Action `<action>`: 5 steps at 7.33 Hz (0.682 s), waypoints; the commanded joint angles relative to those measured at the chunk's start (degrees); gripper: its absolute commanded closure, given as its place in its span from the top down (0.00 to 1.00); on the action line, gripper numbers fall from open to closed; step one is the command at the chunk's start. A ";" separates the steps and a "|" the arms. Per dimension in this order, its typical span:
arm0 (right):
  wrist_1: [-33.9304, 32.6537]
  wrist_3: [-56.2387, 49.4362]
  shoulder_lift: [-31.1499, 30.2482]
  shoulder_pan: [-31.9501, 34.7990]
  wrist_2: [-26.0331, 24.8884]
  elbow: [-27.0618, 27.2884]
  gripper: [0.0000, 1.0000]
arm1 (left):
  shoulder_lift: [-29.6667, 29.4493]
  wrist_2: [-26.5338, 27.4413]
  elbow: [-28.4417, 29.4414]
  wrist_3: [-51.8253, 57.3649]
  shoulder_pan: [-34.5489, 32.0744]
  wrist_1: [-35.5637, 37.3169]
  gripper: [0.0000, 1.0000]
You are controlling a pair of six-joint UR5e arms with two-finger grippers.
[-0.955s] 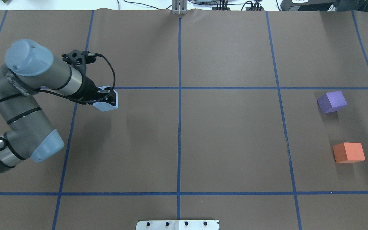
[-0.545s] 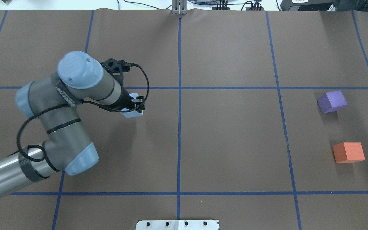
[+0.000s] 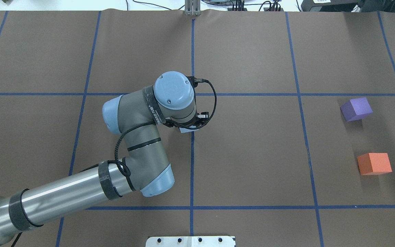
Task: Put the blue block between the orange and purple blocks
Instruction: 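Carry the light blue cube with the left gripper to the table centre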
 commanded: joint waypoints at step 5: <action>0.09 -0.18 0.07 0.00 0.35 0.26 1.00 | 0.51 -4.43 -8.05 8.25 -3.68 9.13 1.00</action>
